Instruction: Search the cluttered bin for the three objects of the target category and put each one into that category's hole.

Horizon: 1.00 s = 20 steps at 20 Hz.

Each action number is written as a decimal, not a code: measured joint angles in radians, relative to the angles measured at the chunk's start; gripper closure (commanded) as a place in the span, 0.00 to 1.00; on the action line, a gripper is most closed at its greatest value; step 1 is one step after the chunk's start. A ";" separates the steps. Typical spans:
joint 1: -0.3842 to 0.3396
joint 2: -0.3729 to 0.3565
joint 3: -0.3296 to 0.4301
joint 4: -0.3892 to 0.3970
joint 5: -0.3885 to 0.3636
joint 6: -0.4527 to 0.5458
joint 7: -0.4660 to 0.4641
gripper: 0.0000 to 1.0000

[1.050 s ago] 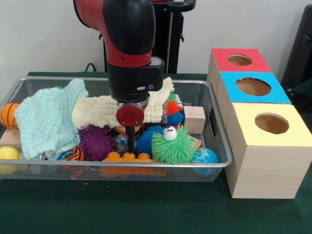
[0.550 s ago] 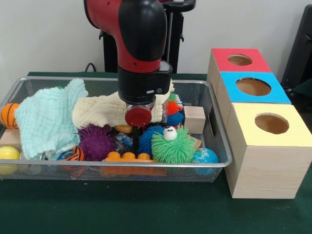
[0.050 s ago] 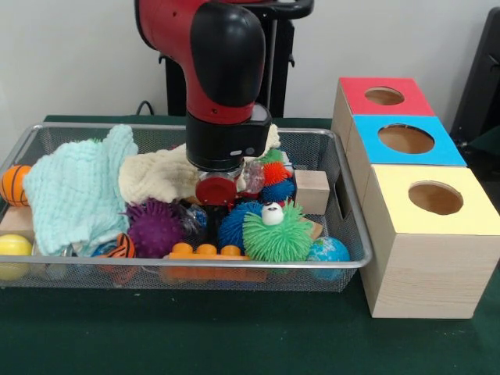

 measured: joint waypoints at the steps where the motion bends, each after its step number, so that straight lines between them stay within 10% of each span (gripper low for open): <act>1: 0.000 0.001 -0.002 -0.001 0.000 0.000 0.000 0.00; 20: 0.075 0.063 -0.148 -0.037 -0.001 0.001 0.000 0.00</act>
